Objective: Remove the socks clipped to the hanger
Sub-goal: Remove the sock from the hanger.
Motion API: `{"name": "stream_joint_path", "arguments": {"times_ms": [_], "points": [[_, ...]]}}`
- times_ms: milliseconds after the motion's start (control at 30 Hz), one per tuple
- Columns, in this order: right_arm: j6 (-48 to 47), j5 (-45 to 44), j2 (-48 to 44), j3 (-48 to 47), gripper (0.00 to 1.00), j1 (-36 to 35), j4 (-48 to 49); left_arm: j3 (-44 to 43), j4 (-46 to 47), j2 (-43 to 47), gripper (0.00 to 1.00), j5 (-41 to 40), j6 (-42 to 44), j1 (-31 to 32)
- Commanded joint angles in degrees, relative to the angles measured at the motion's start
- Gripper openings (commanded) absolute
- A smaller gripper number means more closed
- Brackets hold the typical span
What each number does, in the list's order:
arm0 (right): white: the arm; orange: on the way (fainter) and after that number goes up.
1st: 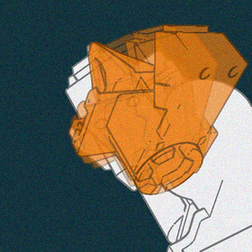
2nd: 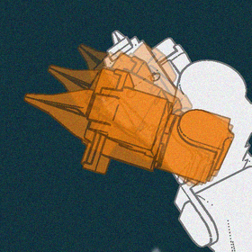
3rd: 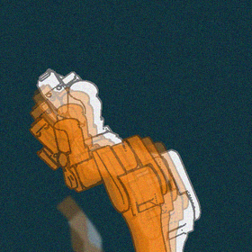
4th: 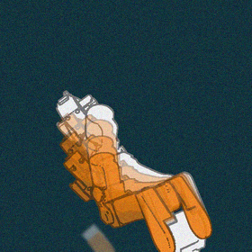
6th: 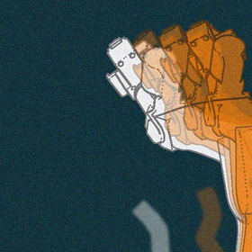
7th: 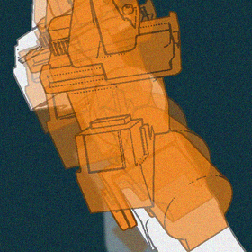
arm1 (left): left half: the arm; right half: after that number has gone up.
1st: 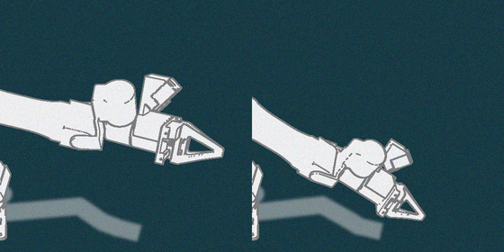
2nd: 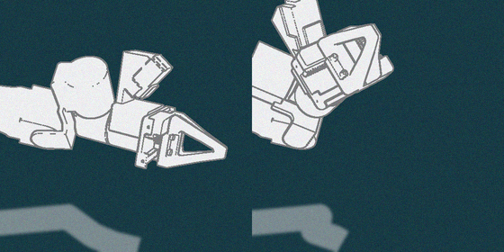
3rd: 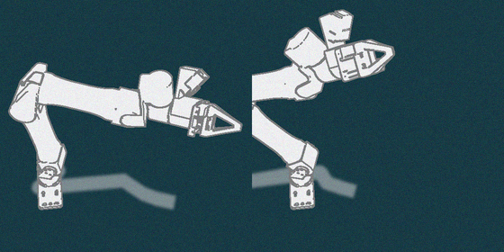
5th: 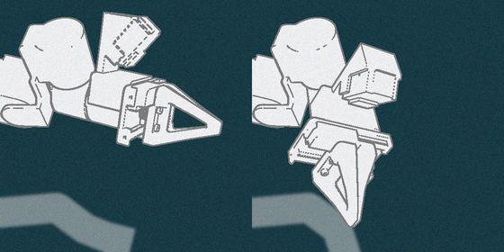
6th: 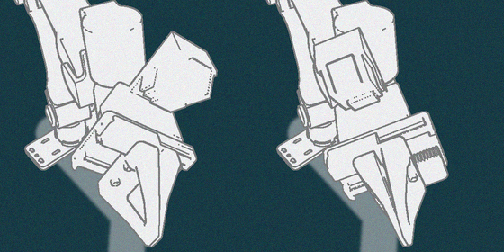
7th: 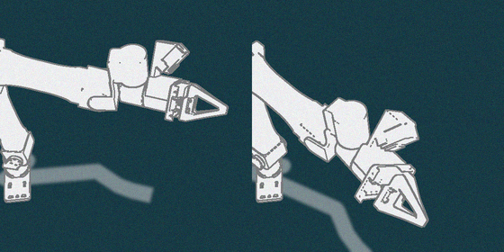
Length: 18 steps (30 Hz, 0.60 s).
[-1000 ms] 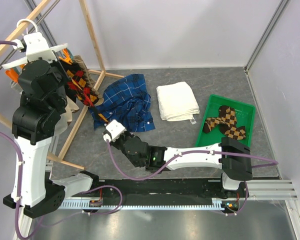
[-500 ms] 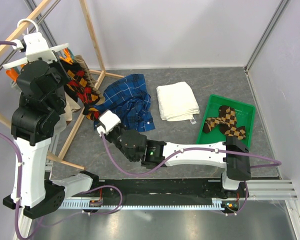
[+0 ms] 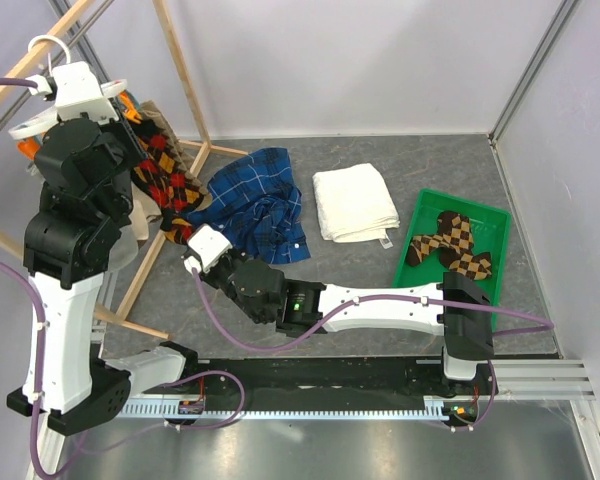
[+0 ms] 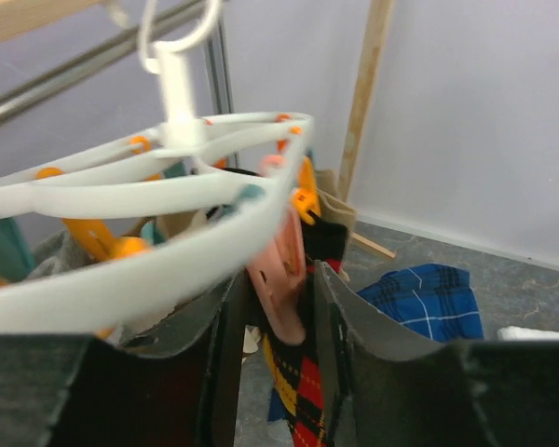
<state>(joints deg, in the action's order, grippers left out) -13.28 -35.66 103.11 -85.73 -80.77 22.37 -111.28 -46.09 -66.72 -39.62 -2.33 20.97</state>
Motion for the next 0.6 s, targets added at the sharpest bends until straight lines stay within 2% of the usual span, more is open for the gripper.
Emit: {"name": "stream_joint_path", "arguments": {"times_ms": [0, 33, 267, 433, 500, 567], "points": [[0.01, 1.03, -0.01, -2.33, 0.00, 0.18, 1.01, -1.57, 1.70, -0.87, 0.24, 2.88, 0.22, 0.21], [0.01, 1.03, 0.07, -2.33, 0.00, 0.26, 1.01, -1.74, 1.70, -0.87, 0.02, 2.96, 0.13, 0.21], [-0.17, 1.38, 0.07, -2.95, 0.00, 0.18, 1.01, -1.48, 1.79, -0.78, 0.02, 1.12, -1.19, 0.21], [0.36, 1.47, -0.19, -2.33, 0.00, 0.26, 0.92, -1.39, 2.14, -0.43, 0.02, 2.87, -1.19, 0.21], [0.71, 1.38, -0.45, -1.98, 0.00, 0.26, 1.01, -1.22, 2.75, -0.26, 0.05, 4.54, -0.23, 0.21], [1.06, 1.64, -0.45, -2.24, 0.00, 0.44, 0.75, -0.69, 3.19, 0.01, 0.24, 7.35, 0.65, 0.21]]}}
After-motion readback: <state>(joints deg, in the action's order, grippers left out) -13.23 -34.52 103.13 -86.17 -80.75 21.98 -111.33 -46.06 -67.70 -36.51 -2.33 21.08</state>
